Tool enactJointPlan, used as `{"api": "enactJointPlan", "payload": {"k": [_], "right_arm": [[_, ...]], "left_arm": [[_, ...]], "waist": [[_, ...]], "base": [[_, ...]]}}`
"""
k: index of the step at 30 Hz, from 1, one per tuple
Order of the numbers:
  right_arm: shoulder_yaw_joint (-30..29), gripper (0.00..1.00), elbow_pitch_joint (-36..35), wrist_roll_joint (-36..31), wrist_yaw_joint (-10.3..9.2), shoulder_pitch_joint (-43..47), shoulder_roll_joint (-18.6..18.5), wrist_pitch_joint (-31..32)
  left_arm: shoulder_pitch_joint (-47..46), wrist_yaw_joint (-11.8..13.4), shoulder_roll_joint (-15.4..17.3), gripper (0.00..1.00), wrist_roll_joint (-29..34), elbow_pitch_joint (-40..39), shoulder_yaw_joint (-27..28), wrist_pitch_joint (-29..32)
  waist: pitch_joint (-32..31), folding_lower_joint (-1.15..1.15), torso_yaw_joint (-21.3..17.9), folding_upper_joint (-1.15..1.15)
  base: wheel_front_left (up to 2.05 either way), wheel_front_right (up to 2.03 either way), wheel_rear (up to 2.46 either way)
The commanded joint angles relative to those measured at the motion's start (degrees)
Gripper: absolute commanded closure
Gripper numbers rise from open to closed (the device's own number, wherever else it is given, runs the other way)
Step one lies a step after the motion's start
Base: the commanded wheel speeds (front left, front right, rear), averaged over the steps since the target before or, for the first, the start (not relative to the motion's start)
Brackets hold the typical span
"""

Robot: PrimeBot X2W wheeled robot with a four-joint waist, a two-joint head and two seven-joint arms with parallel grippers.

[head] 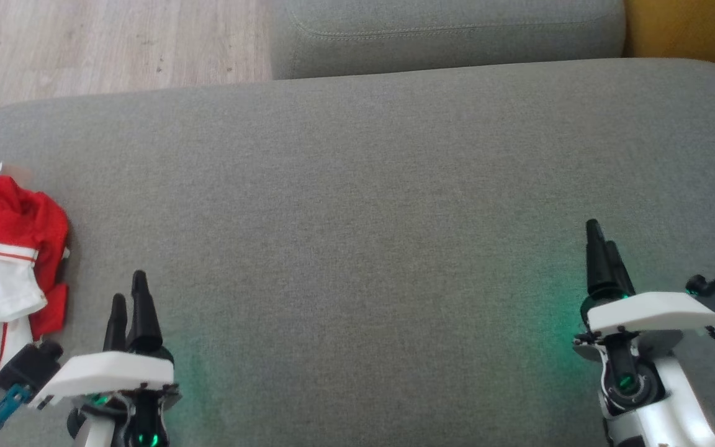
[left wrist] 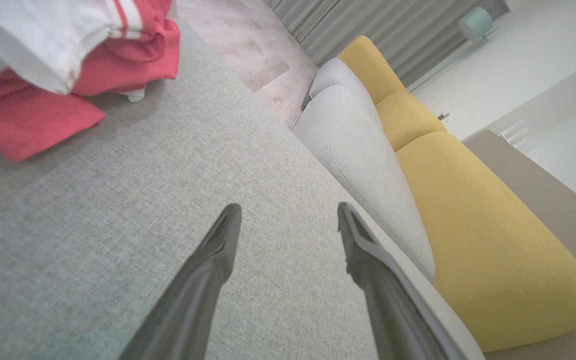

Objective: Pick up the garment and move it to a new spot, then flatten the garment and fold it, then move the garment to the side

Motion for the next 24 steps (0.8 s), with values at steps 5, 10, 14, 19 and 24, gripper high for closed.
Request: {"api": "enactJointPlan", "payload": {"k": [5, 10, 14, 19, 24], "right_arm": [[2.4, 0.00, 0.7, -5.5, -0.02, -4.6, -0.4, -1.5], [3.3, 0.00, 1.9, -9.5, -0.02, -5.5, -0.4, -2.3], [4.0, 0.00, 2.7, -12.8, -0.02, -5.8, -0.4, -3.0], [4.5, 0.00, 3.4, -16.2, -0.03, -6.0, -0.3, -3.9], [5.0, 0.00, 3.7, -19.8, -0.03, -6.2, -0.2, -4.7]], "left_arm": [[-3.7, -0.2, 1.5, 0.00, 5.3, -0.7, -0.2, -1.7], [-3.8, -0.1, 1.4, 0.00, 9.0, 0.4, -0.3, -2.5], [-3.8, 0.0, 1.2, 0.00, 12.2, 0.8, -0.3, -3.2], [-3.7, 0.1, 0.9, 0.00, 15.9, 0.8, -0.2, -4.0], [-3.7, 0.3, 0.6, 0.00, 19.6, 1.0, 0.1, -4.8]], "waist": [[0.4, 0.00, -0.1, 0.00], [0.5, 0.00, -0.1, 0.00], [0.7, 0.00, -0.2, 0.00], [0.9, 0.00, -0.1, 0.00], [1.0, 0.00, -0.1, 0.00]], "base": [[0.00, 0.00, 0.00], [0.00, 0.00, 0.00], [0.00, 0.00, 0.00], [0.00, 0.00, 0.00], [0.00, 0.00, 0.00]]}}
